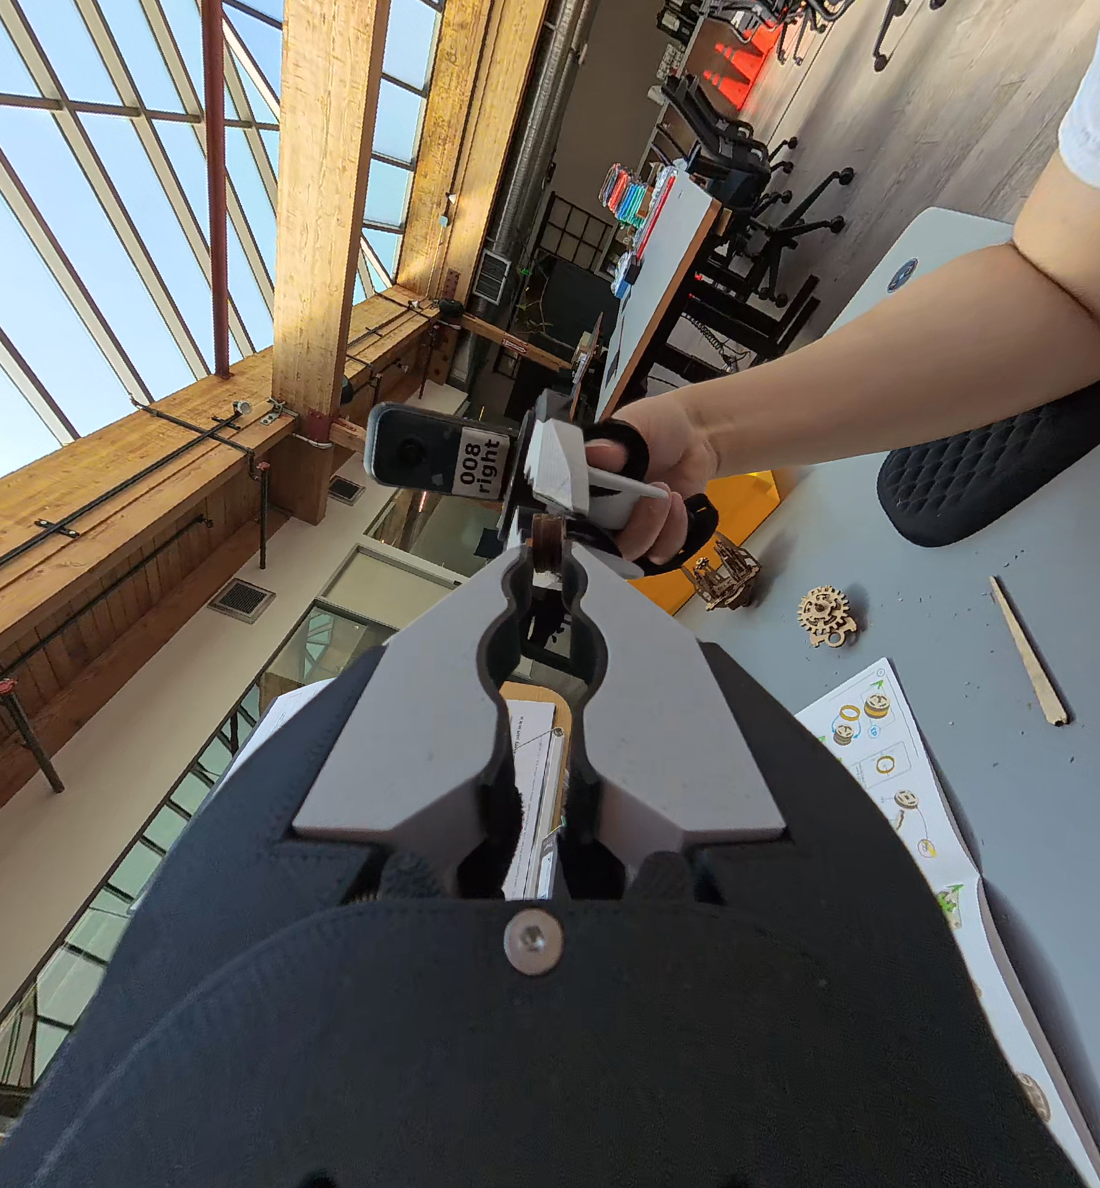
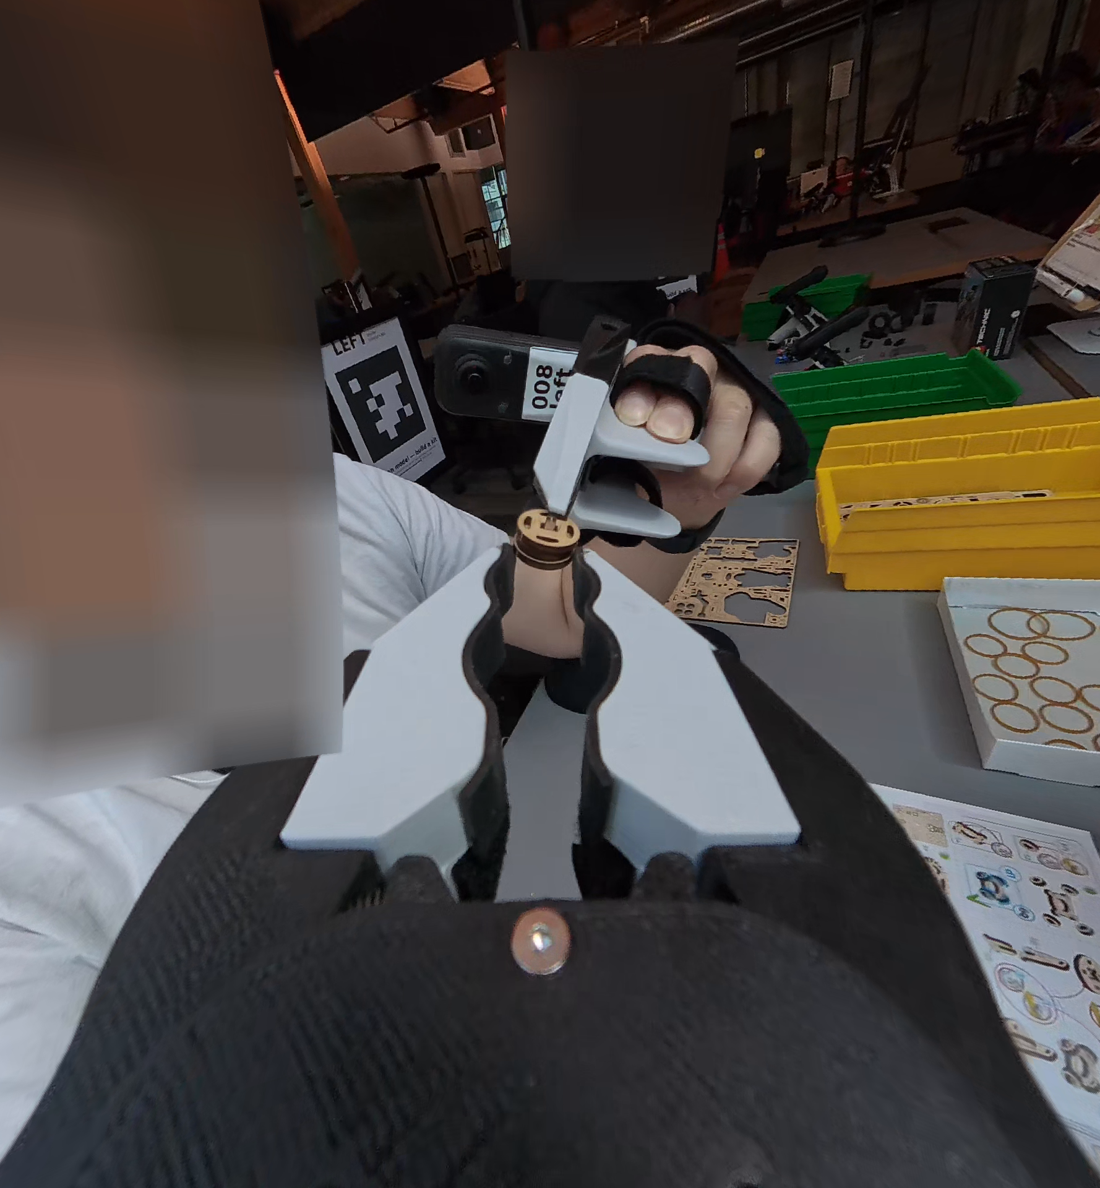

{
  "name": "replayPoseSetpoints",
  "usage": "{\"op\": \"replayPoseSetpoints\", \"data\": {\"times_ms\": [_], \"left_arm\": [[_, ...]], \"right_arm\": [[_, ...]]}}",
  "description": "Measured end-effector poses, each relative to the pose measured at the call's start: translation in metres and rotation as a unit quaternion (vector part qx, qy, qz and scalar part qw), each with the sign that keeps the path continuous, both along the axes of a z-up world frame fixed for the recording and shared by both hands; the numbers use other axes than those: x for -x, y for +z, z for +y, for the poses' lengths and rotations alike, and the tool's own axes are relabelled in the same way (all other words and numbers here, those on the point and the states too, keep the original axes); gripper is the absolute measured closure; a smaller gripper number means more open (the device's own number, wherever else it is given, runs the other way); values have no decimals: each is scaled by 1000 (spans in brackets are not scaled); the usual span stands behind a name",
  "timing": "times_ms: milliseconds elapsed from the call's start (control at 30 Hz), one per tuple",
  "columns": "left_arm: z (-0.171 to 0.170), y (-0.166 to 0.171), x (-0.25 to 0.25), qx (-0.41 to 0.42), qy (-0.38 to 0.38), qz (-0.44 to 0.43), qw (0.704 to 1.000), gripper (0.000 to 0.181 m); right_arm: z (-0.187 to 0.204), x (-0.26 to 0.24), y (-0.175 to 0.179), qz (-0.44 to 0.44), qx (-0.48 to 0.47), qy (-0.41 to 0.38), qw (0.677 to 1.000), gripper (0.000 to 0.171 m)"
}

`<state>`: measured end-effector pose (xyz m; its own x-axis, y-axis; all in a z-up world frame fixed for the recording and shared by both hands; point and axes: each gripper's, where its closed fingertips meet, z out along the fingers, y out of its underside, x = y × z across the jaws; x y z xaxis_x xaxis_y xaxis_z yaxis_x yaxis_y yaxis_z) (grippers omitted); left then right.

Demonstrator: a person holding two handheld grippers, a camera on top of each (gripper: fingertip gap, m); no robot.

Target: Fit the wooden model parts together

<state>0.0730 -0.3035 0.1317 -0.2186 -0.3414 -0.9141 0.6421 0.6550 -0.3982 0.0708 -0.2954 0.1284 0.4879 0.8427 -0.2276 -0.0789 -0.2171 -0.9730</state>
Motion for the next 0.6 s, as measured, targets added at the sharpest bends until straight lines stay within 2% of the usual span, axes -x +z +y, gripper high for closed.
{"op": "replayPoseSetpoints", "data": {"times_ms": [33,133,233,333,400,533,600], "left_arm": [[-1,1,0,5,-3,0,1000,175],[-4,5,3,22,-20,2,1000,174],[-5,7,6,36,-33,11,999,175],[-6,6,7,39,-40,20,998,175],[-6,5,6,38,-38,23,998,175],[-10,4,7,44,-50,35,997,175],[-9,4,6,47,-51,36,997,175]], "right_arm": [[-1,0,-1,-25,-26,-4,999,155],[7,-14,4,-145,-162,-106,970,137],[2,-18,11,-278,-289,-185,897,147],[-2,-15,9,-391,-332,-223,829,152],[-6,-9,10,-433,-360,-232,793,157],[-8,0,8,-441,-354,-224,794,154],[-8,1,8,-452,-372,-224,779,162]]}}
